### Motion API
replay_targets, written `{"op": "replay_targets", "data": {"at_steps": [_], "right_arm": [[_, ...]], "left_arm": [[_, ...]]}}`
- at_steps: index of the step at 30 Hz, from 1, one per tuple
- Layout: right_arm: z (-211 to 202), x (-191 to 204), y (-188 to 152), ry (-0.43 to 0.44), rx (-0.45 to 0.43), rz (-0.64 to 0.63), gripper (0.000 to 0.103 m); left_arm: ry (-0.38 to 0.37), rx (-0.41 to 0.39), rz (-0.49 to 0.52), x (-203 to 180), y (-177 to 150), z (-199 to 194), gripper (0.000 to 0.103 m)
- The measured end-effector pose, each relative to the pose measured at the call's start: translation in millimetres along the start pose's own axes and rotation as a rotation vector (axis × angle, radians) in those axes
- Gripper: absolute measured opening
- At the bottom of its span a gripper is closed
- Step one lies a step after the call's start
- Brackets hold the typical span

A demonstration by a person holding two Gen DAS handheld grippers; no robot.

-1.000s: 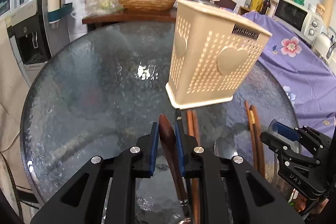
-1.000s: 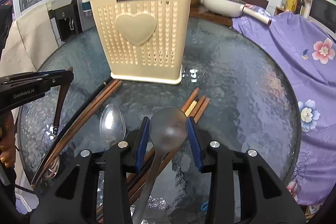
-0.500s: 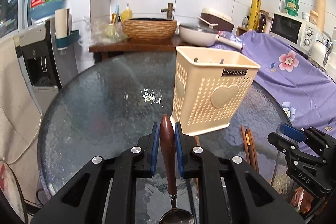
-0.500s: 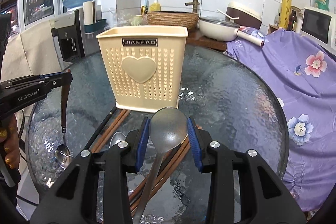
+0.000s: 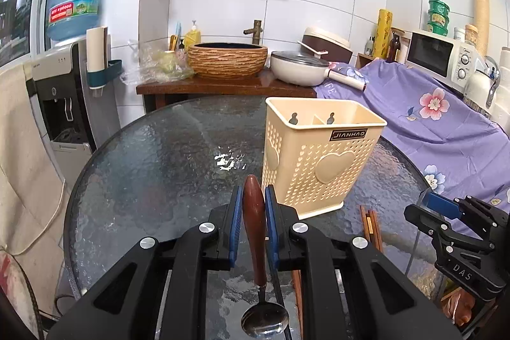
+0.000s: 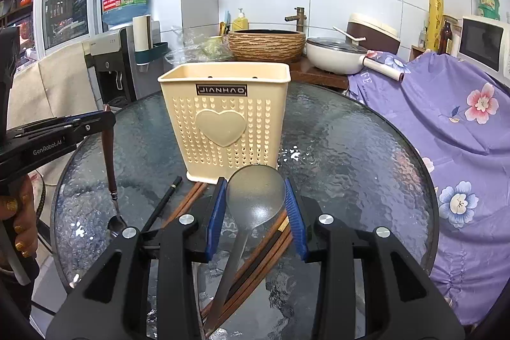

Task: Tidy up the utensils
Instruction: 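Lift both spoons and carry them above the beige utensil holder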

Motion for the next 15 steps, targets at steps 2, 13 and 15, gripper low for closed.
{"op": "replay_targets", "data": {"at_steps": [2,13,15], "right_arm": [[-3,2,3,0.009,-0.006,-0.004,0.037],[-10,4,12,0.028,-0.023,-0.004,0.037],[-11,5,13,0.029,-0.028,-0.007,0.037]], "left_arm": [[-0.004,-0.008,0.002,-1,3,-3,0.014],[-0.015,-0.034,0.002,-2,12,-10,0.014],[-0.015,-0.036,0.004,-2,13,-10,0.014]]}}
Point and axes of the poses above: each gripper's, at about its wrist camera, not at the fingertips, and z roughly the way its jaws point, x to its left, y to its top, the point moved 9 cm from there along z, roughly the way its jaws point, and after that the axes turned 10 degrees about y, right-handed, at the moved point
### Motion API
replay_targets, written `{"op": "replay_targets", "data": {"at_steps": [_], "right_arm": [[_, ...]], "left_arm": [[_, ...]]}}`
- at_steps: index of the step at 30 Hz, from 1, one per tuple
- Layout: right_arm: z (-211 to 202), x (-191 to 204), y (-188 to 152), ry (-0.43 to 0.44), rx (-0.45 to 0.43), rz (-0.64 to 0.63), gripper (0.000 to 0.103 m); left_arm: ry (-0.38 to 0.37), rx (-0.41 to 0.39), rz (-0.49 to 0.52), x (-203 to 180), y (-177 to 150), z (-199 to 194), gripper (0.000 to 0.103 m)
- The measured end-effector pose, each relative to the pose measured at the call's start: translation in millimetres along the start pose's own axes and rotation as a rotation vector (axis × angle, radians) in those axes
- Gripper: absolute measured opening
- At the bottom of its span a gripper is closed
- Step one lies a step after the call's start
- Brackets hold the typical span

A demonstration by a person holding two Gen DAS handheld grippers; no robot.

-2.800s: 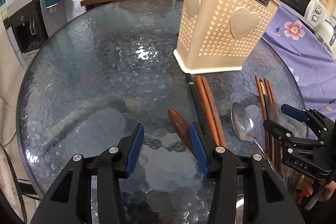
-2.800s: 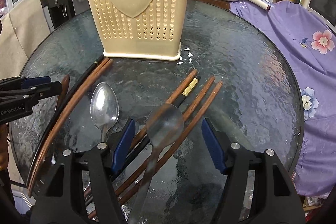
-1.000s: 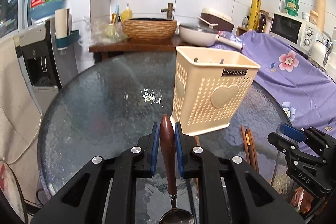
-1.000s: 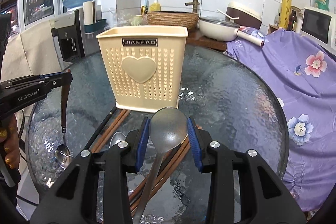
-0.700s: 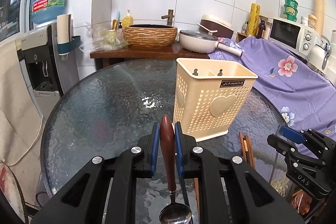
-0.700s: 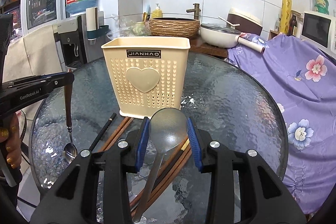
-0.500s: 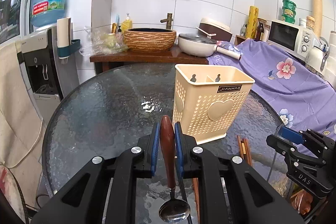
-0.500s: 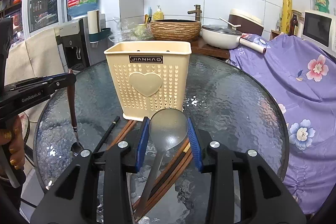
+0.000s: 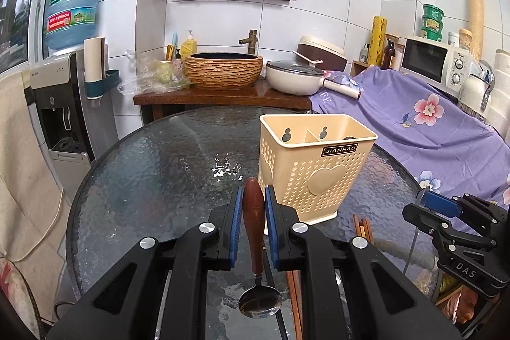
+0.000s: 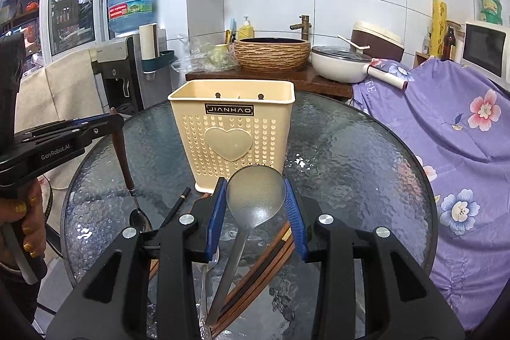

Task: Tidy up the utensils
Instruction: 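Lift both spoons and carry them above the beige utensil holder, then lower both spoons into the holder and open both tools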

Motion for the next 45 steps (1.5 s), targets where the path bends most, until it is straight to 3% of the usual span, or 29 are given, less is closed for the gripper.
{"op": "replay_targets", "data": {"at_steps": [18,28,33,37,45], "right_arm": [[-10,7,41,0.038,-0.067,-0.029,0.037],[-17,0,108,0.03,-0.13,-0.042,0.037],[-18,-14,152,0.026,-0.171,0.001,0.037],[-13,-24,186,-0.03,-0.223,-0.016,0.037],[21,-42,215,-0.158,-0.294,-0.074,0.037]], "left_arm": [[-0.083,-0.059,0.022,-10,33,-24,0.014],[-0.194,-0.156,0.028,-28,100,-63,0.014],[-0.189,-0.215,0.036,-38,143,-71,0.014],[-0.166,-0.222,0.026,-45,170,-58,0.014],[-0.086,-0.212,-0.012,-43,182,-10,0.014]]}}
Point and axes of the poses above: each gripper's, at about its wrist camera, not at the fingertips, and z roughly the way its jaws point, x to its left, y to its top, the point moved 9 cm from there along z, roughly the way its jaws point, and after that the axes turned 10 degrees about y, right-handed, at the moved point
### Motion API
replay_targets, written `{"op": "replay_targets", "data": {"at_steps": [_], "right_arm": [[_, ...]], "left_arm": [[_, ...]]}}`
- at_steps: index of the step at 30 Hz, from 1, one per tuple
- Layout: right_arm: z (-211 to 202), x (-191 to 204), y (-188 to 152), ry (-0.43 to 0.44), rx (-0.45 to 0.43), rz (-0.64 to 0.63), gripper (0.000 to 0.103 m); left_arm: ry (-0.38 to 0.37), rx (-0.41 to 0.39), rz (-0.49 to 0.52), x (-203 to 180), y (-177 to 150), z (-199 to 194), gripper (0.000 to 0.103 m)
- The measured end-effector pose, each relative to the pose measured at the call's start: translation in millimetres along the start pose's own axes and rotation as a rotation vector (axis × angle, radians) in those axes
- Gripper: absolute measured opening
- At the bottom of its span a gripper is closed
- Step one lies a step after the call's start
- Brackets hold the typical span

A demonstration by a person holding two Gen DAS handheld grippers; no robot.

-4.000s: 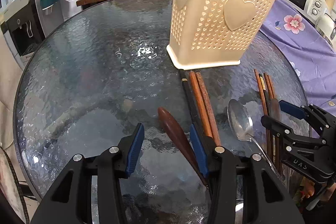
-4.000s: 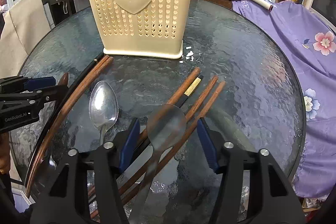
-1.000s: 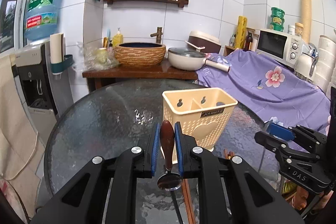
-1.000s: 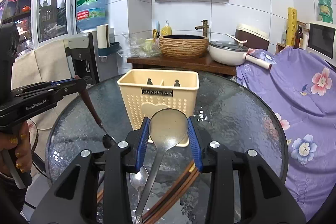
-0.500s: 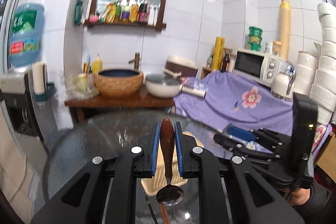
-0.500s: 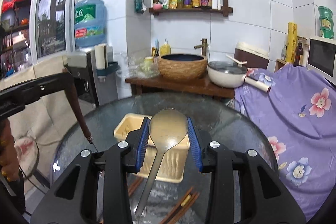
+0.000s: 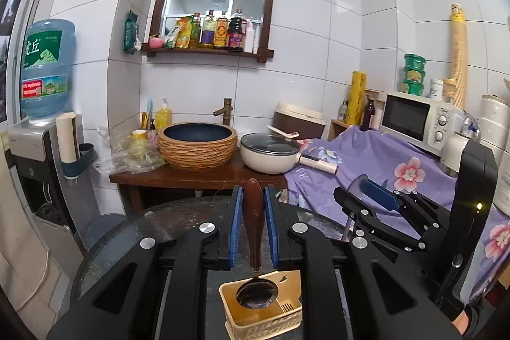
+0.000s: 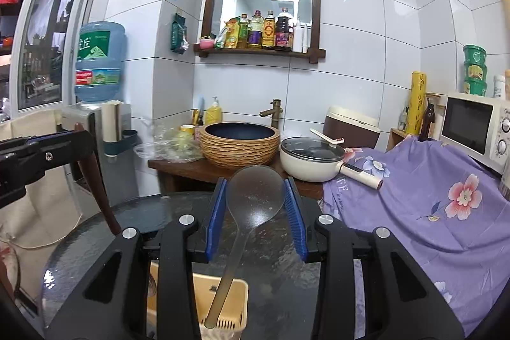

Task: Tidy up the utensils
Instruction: 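Lower both spoons into the holder and open both tools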

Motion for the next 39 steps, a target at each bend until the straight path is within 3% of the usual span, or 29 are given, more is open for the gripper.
{"op": "replay_targets", "data": {"at_steps": [10,21,39], "right_arm": [[24,2,-51,-0.019,0.006,-0.038,0.037],[30,17,-104,0.026,0.083,-0.079,0.037],[33,17,-129,0.045,0.158,-0.069,0.037]], "left_arm": [[0.032,0.067,-0.001,8,-42,37,0.014],[0.023,0.149,0.001,13,-86,53,0.014],[0.015,0.242,0.036,12,-125,69,0.014]]}}
Point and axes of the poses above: each gripper's, at about its wrist camera, not at the fingertips, and z roughly the way its jaws point, x to its left, y to its top, the point moved 9 cm from there along z, roughly the way its jaws point, and after that the axes turned 10 degrees about y, right-handed, at the moved point
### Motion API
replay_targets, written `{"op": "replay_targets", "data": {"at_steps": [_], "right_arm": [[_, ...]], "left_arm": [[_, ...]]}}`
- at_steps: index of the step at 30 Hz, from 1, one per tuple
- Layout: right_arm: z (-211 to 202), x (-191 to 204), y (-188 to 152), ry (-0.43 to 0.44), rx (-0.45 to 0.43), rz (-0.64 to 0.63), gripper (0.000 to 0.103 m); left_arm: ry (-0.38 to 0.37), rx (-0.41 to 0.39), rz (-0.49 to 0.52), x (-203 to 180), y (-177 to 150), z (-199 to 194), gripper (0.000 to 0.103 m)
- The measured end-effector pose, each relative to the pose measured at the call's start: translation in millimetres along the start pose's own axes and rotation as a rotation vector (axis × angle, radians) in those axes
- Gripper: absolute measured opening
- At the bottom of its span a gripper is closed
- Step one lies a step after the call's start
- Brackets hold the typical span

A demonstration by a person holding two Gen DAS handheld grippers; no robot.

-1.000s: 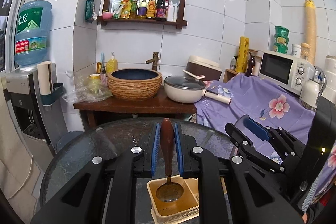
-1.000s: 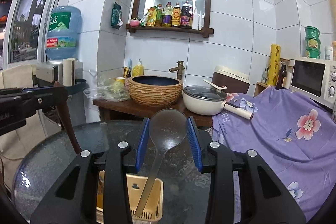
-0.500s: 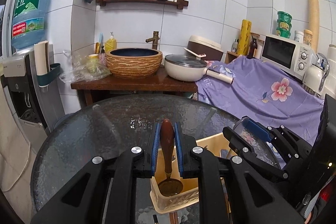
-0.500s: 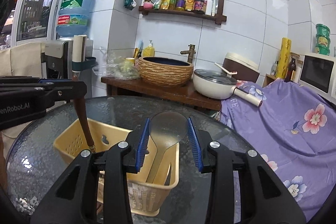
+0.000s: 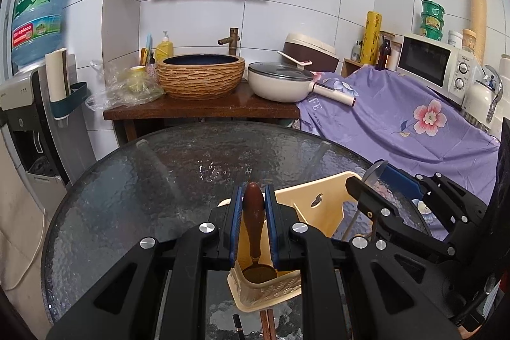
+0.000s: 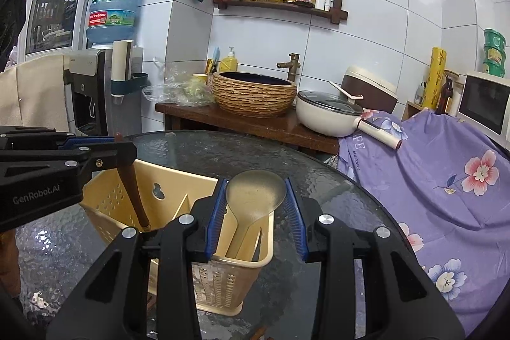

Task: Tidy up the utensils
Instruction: 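Lower both spoons into the holder and open both tools, then move both open tools back toward the chopsticks on the table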

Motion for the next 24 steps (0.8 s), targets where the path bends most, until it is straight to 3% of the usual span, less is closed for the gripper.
{"op": "replay_targets", "data": {"at_steps": [3,5,7,9,13,20,24], "right_arm": [[-1,-2,0,0.002,-0.004,0.009,0.038],[-1,-3,0,0.006,-0.005,0.016,0.049],[-4,-4,1,0.001,-0.02,0.019,0.061],[-9,-5,3,-0.004,-0.039,0.021,0.061],[-24,-11,5,-0.01,-0.067,0.046,0.066],[-57,-13,-9,0.005,-0.047,0.13,0.077],[-68,1,-31,0.029,0.001,0.132,0.079]], "left_arm": [[0.002,0.008,0.007,-1,-2,2,0.014],[0.002,-0.004,-0.002,1,-1,-1,0.016],[0.004,-0.017,0.001,1,3,-4,0.025],[0.006,-0.037,0.004,2,7,-10,0.042],[0.018,-0.09,-0.034,14,16,-28,0.056],[0.07,-0.159,-0.035,26,0,-65,0.097],[0.097,-0.115,-0.004,27,-26,-71,0.097]]}}
Point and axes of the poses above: each gripper's, at about its wrist camera, not at the fingertips, and z roughly the way its jaws point, x to its left, y to its top, the point moved 9 cm from there along z, roughly the way its jaws point, and after that the axes turned 10 degrees about y, right-handed, at the moved point
